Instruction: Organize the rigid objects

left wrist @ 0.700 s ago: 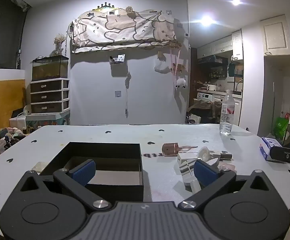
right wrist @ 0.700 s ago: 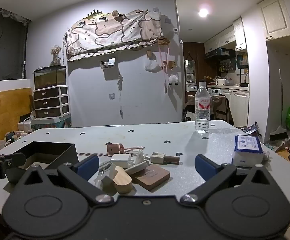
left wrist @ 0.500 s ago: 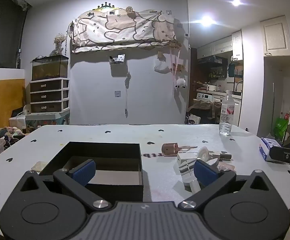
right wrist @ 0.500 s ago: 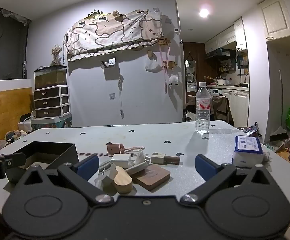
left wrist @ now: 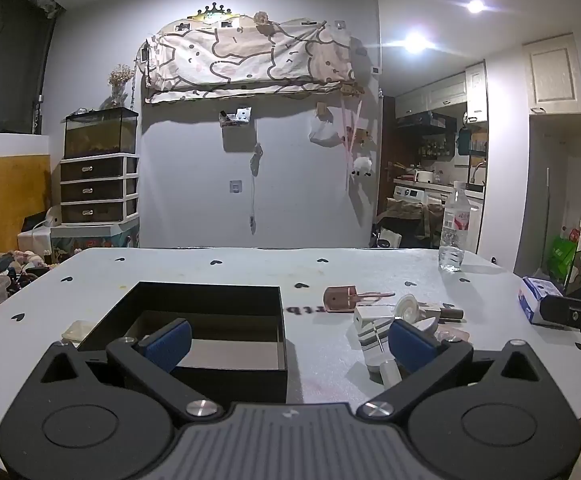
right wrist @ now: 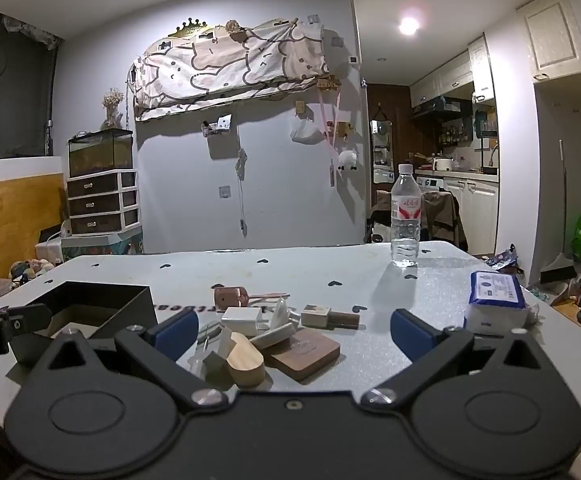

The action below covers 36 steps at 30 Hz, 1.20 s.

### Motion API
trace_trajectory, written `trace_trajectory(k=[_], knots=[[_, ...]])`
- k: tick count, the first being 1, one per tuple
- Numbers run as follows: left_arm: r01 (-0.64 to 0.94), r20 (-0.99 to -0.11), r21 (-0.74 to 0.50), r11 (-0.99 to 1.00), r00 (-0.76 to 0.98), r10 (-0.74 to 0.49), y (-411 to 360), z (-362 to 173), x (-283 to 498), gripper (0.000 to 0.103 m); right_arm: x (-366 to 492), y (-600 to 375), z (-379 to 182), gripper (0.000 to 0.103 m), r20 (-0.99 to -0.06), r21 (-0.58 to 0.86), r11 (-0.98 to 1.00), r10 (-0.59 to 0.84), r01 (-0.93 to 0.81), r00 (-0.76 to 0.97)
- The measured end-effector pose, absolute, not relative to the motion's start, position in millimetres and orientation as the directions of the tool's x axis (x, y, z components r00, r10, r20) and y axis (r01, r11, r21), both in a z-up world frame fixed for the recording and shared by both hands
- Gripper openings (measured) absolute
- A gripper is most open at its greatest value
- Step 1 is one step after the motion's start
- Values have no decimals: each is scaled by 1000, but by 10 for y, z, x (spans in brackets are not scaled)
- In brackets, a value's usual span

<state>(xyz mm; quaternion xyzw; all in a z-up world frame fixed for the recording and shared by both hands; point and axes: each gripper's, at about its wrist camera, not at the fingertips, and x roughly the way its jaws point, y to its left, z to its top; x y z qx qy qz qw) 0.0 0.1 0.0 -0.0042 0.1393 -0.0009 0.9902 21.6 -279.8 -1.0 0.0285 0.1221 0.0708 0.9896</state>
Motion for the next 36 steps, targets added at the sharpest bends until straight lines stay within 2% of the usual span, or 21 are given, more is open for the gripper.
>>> trace_trajectory(k=[36], knots=[[2,-278,-15,1000,961,-6,6,0,5,103,216,-2779,11,103,-241,71,989,146,-132,960]])
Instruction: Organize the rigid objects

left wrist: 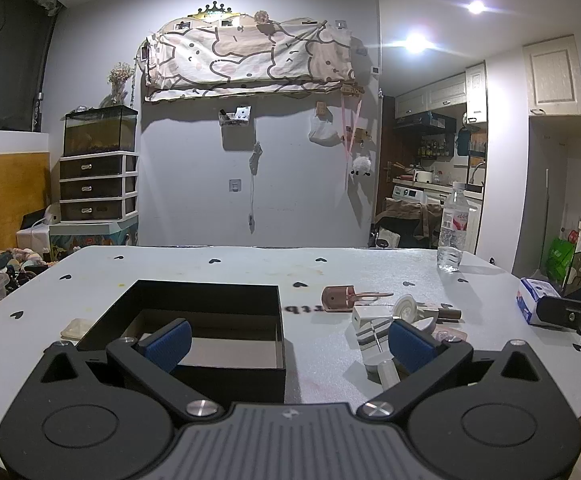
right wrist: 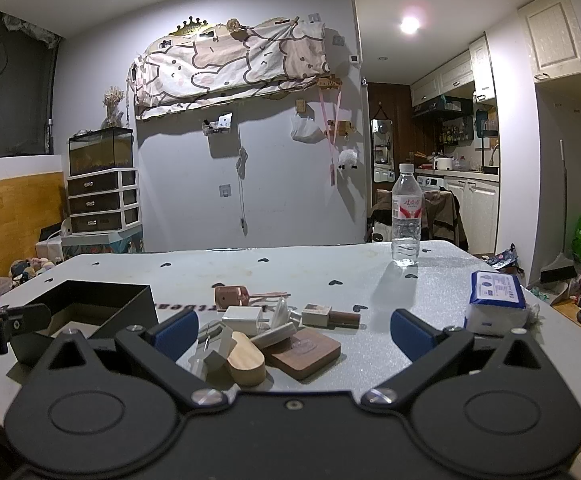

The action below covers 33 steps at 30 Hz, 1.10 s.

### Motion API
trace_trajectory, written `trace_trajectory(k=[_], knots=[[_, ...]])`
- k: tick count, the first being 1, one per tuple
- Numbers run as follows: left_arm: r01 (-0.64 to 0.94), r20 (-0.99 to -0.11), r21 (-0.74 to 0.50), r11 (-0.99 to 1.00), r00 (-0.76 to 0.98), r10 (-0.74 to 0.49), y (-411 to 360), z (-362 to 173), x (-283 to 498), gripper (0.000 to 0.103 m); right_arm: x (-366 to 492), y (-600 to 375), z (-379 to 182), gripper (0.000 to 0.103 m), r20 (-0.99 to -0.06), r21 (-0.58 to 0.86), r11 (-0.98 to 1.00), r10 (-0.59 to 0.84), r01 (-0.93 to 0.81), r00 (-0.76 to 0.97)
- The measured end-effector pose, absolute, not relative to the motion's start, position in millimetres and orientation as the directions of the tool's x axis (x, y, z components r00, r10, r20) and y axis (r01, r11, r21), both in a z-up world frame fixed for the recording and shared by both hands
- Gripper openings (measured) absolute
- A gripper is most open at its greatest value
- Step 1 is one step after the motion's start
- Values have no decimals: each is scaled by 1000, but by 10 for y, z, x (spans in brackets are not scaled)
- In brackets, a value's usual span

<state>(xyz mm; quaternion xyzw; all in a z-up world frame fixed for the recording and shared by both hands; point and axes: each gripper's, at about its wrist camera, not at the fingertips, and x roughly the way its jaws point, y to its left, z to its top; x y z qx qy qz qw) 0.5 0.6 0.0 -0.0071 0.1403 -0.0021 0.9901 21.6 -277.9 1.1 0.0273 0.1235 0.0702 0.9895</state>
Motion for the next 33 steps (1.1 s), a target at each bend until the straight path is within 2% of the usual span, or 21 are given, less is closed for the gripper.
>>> trace_trajectory(k=[33], knots=[[2,-279,-19,1000,960,-7,13,1,7,103,221,-2793,20,103,-244,70,989,145,-132,959]])
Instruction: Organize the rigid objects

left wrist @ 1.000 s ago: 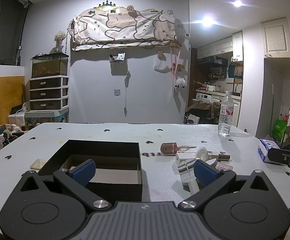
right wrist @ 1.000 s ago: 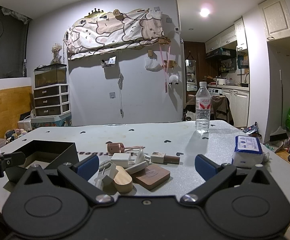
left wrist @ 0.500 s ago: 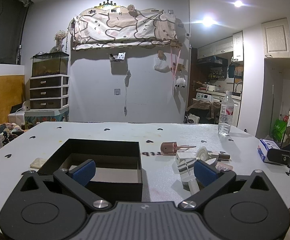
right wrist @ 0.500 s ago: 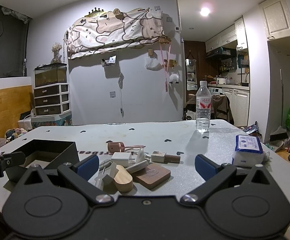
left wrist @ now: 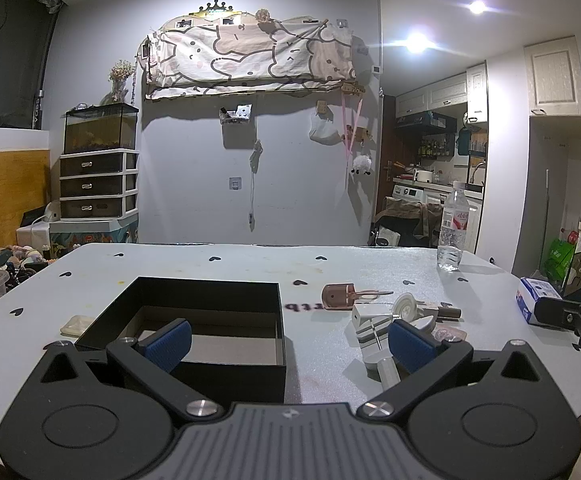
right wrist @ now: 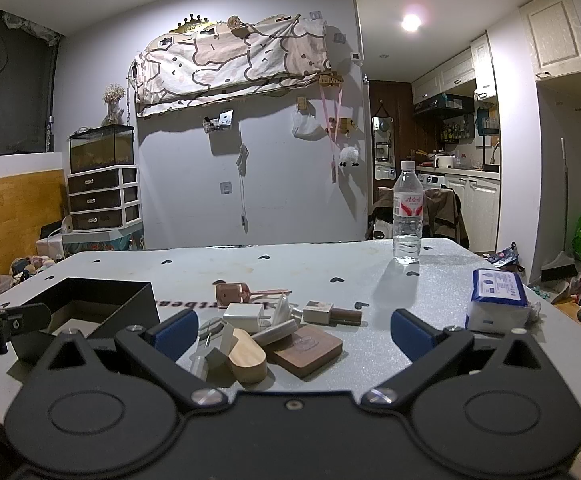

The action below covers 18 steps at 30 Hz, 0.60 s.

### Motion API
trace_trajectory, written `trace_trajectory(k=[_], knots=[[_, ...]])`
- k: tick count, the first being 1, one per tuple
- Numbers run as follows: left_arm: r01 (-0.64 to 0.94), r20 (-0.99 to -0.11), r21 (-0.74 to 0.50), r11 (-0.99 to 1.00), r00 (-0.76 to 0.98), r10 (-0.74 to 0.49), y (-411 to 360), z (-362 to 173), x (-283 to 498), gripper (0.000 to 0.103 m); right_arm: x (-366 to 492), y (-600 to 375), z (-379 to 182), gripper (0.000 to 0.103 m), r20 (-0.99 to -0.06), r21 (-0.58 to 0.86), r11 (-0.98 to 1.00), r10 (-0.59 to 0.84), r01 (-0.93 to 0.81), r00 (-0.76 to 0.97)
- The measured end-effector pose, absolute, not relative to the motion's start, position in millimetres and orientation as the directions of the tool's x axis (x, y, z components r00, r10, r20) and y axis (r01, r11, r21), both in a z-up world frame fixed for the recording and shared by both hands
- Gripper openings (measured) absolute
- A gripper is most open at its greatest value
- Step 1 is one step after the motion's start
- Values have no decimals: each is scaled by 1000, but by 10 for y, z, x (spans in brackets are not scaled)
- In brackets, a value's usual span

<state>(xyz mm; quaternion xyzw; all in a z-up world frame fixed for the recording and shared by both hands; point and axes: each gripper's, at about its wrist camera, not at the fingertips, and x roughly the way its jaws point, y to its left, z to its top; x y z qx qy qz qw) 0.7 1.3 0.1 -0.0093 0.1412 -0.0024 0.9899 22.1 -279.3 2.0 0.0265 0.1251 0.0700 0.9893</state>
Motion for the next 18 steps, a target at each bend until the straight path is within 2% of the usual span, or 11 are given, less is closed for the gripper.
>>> trace_trajectory(k=[11,18], knots=[[-17,-285,-26,1000,959,9,22,-46,5,103,262,-2662,-187,103,-249,50,987,163,-155,955],[-109,-298,-41,993,950,92,282,-153,60,103,367,-2657,-319,103,-270,92,979,199,-180,942]])
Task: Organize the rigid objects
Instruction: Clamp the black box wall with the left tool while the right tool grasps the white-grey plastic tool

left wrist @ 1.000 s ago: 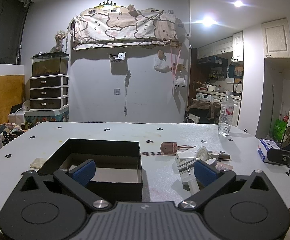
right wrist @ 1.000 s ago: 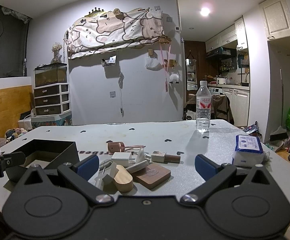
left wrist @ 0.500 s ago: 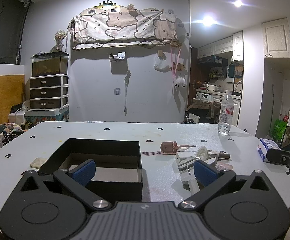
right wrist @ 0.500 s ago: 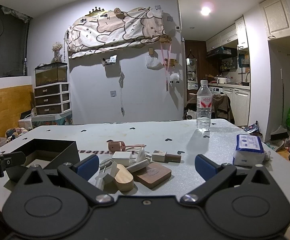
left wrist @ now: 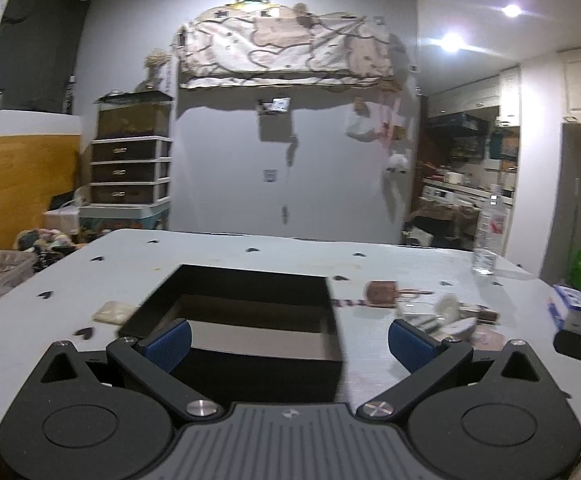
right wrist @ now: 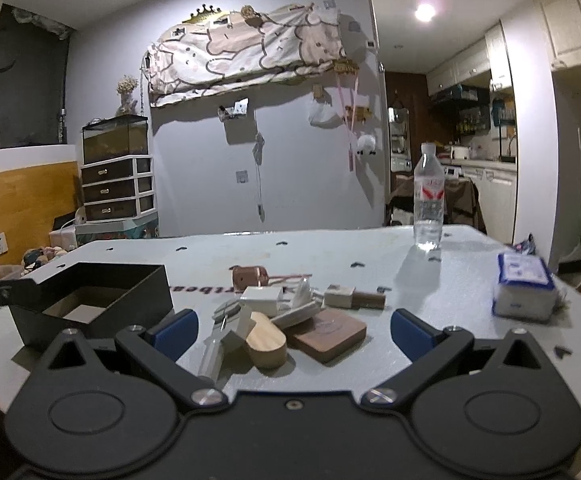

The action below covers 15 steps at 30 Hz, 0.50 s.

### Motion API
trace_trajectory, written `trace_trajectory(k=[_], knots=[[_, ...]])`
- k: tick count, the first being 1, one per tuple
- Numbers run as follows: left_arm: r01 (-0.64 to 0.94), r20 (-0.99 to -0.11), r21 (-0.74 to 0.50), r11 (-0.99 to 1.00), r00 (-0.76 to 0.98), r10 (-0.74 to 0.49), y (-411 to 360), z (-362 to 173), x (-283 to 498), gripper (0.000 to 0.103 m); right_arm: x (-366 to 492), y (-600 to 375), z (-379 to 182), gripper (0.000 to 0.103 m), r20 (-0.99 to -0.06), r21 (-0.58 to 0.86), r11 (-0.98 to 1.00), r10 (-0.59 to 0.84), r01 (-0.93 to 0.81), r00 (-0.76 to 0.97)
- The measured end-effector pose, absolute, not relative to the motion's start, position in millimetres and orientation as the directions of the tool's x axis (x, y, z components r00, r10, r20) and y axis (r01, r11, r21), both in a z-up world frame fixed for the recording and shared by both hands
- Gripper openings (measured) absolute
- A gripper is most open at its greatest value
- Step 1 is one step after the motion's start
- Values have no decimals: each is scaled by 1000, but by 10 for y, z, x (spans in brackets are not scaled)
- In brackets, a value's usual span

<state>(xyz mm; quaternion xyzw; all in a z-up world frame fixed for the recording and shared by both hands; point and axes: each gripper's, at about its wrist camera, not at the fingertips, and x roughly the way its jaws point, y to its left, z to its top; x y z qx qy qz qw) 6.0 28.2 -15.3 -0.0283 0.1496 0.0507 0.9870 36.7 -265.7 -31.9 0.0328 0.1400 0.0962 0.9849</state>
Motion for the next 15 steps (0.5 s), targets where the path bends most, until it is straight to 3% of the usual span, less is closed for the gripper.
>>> trace_trajectory(k=[15], knots=[[-286,-341,-69,956,907,247,1224,-252,236,103,913,-2233,-613,102,-372,167,941,336,-294,866]])
